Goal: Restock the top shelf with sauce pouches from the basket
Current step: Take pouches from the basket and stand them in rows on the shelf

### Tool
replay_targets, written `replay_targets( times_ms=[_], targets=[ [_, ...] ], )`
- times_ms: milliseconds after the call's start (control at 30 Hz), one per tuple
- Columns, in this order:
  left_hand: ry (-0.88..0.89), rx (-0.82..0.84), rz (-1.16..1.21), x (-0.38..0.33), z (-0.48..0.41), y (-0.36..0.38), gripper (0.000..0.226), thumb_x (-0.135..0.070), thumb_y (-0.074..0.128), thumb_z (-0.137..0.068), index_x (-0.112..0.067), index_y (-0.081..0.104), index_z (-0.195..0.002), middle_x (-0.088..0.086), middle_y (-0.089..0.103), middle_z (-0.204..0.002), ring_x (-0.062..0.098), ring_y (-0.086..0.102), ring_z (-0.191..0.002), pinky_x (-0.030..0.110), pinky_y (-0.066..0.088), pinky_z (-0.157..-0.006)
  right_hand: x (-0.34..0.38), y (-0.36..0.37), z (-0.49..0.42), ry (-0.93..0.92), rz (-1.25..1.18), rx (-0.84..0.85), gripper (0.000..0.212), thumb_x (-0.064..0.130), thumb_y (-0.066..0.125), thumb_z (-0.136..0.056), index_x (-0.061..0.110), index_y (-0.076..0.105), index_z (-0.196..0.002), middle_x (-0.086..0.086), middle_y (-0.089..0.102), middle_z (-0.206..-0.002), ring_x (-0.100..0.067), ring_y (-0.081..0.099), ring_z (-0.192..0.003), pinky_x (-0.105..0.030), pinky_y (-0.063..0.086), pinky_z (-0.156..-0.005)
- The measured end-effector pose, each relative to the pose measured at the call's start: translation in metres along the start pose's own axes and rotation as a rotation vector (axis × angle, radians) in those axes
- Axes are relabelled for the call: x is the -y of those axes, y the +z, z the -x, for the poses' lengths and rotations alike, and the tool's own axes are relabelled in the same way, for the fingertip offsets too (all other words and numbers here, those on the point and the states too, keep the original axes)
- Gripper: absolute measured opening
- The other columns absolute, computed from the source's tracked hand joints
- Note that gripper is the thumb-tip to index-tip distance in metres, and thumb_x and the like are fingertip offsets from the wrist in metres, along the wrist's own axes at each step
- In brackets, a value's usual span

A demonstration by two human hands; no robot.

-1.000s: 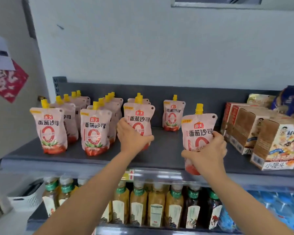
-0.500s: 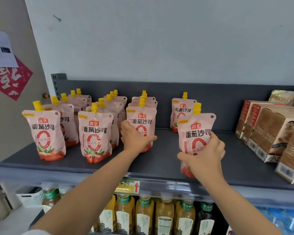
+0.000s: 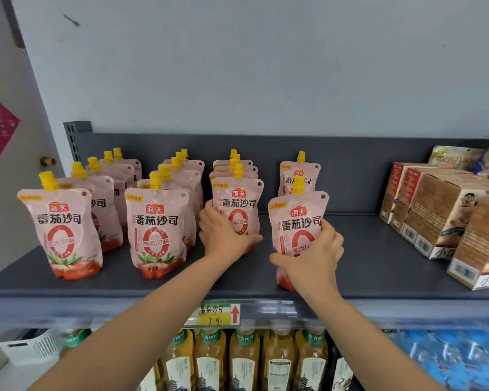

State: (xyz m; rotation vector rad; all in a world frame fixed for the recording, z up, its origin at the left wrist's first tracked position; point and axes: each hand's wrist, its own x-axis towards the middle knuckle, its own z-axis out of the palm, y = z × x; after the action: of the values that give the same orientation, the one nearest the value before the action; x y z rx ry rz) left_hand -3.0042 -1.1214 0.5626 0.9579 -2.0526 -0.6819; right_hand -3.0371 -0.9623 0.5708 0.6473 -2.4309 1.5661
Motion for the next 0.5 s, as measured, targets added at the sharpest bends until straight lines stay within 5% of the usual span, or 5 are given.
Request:
replay_targets(
  times_ms=[100,200,300,400,500],
  targets=[
    [0.047,-0.033,0.009,0.003,0.014,-0.011,0.120,-0.038,0.086,-0.061,-0.008,0.007,-0.146,0.012,0.016,-0.151,0.030,0.016,-0.141,0.043,0.018,-0.115,0.002,0.006,0.003,0.015,-0.019,-0.019,0.104,0.024,0.088,-0.057,0.015,0.024,-0.138,-0.006,0.028,-0.135,-0.023,0.026,-0.126,-0.048,0.036,-0.105],
    [0.268,-0.040,0.366,0.005,0.029,-0.030,0.063,-0.015,0.074,-0.077,-0.017,0.037,-0.127,0.000,0.043,-0.127,0.013,0.042,-0.117,0.033,0.040,-0.100,0.007,0.012,0.004,0.004,-0.043,-0.019,0.106,0.023,0.088,-0.055,0.014,0.024,-0.138,-0.007,0.027,-0.135,-0.024,0.026,-0.126,-0.049,0.035,-0.105],
    [0.404,0.208,0.572,0.000,0.038,-0.050,0.015,-0.013,0.056,-0.094,-0.018,0.057,-0.108,-0.004,0.062,-0.102,0.007,0.057,-0.092,0.024,0.049,-0.080,0.017,0.022,0.003,-0.028,-0.082,-0.022,0.108,0.024,0.089,-0.055,0.012,0.023,-0.139,-0.008,0.028,-0.134,-0.026,0.027,-0.126,-0.050,0.035,-0.105],
    [0.404,0.325,0.616,0.002,0.038,-0.053,0.018,-0.017,0.049,-0.098,-0.016,0.062,-0.110,-0.003,0.068,-0.104,0.006,0.064,-0.095,0.022,0.053,-0.079,0.031,0.036,0.004,-0.041,-0.111,-0.006,0.107,0.025,0.087,-0.057,0.012,0.021,-0.140,-0.008,0.028,-0.134,-0.026,0.027,-0.127,-0.048,0.035,-0.105],
    [0.348,0.188,0.577,0.010,0.029,-0.047,0.018,-0.018,0.046,-0.099,-0.016,0.064,-0.100,-0.005,0.068,-0.091,0.009,0.065,-0.083,0.025,0.052,-0.071,0.042,0.052,0.006,-0.066,-0.159,-0.036,0.102,0.026,0.085,-0.061,0.011,0.022,-0.139,-0.008,0.029,-0.133,-0.026,0.029,-0.126,-0.045,0.033,-0.104]
  ],
)
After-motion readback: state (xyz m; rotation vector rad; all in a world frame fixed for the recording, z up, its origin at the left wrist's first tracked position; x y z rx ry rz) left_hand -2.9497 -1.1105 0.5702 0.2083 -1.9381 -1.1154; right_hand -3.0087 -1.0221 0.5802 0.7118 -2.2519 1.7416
